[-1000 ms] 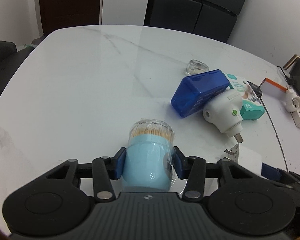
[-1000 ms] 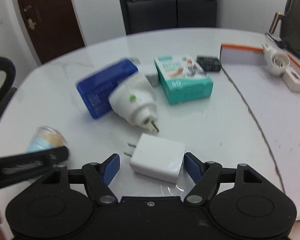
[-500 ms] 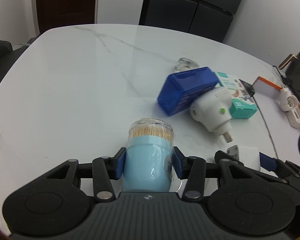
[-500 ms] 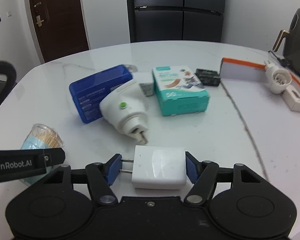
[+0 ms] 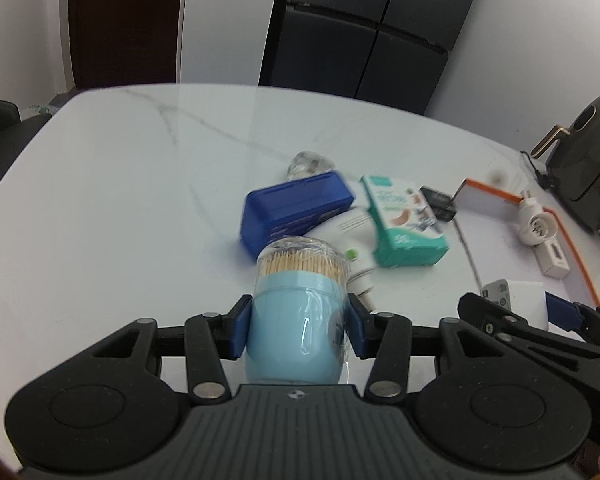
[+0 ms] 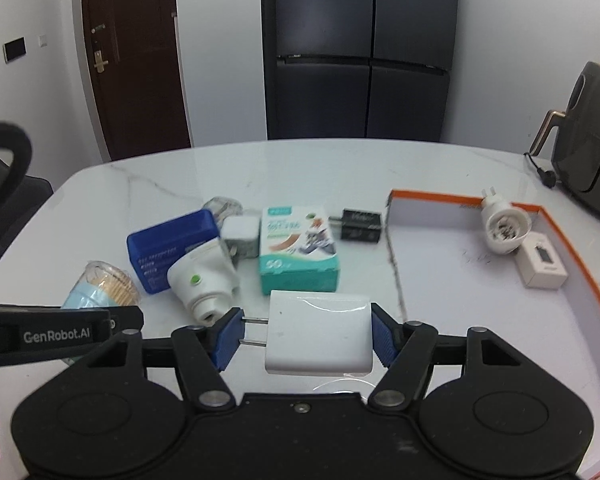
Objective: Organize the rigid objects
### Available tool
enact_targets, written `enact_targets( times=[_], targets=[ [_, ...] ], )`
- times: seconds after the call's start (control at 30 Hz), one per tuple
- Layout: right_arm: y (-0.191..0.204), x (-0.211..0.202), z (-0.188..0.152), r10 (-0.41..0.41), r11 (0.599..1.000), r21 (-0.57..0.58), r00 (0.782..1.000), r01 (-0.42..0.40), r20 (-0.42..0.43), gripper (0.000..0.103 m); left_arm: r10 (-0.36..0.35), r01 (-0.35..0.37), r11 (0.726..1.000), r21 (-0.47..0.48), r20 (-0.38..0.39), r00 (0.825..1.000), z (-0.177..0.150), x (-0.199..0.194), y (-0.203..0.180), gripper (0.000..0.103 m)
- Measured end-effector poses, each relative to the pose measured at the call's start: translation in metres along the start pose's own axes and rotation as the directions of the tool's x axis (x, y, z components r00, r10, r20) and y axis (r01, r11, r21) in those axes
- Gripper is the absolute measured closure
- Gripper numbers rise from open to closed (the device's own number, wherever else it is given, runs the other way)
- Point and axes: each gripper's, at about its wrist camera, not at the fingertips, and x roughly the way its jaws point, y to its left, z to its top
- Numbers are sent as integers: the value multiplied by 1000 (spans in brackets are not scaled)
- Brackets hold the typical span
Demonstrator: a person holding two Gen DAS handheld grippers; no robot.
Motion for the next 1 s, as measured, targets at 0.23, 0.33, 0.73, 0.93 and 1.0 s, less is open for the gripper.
enact_targets(
  times=[0.23, 0.33, 0.73, 0.93, 1.0],
  targets=[
    [-34, -29, 10, 25, 1000, 5, 999, -25, 29, 24, 17, -17, 1000, -1, 27, 999, 5, -14, -38, 55],
    [-48, -41, 13, 38, 999, 0, 998, -38, 40, 24, 25, -25, 1000, -1, 36, 999, 6, -18, -54, 55],
    [-101, -73, 20, 68, 997, 36, 996, -70, 54, 24, 32, -34, 998, 45, 54, 998, 5, -31, -112, 55],
    [-125, -84, 20, 50, 996, 66, 996, -54, 67, 24, 12, -17, 997, 75, 58, 998, 3, -33, -136, 55],
    [-132, -87, 19, 42, 996, 73, 997, -47, 69, 24, 5, -10, 996, 85, 57, 998, 2, -32, -143, 55]
  ],
)
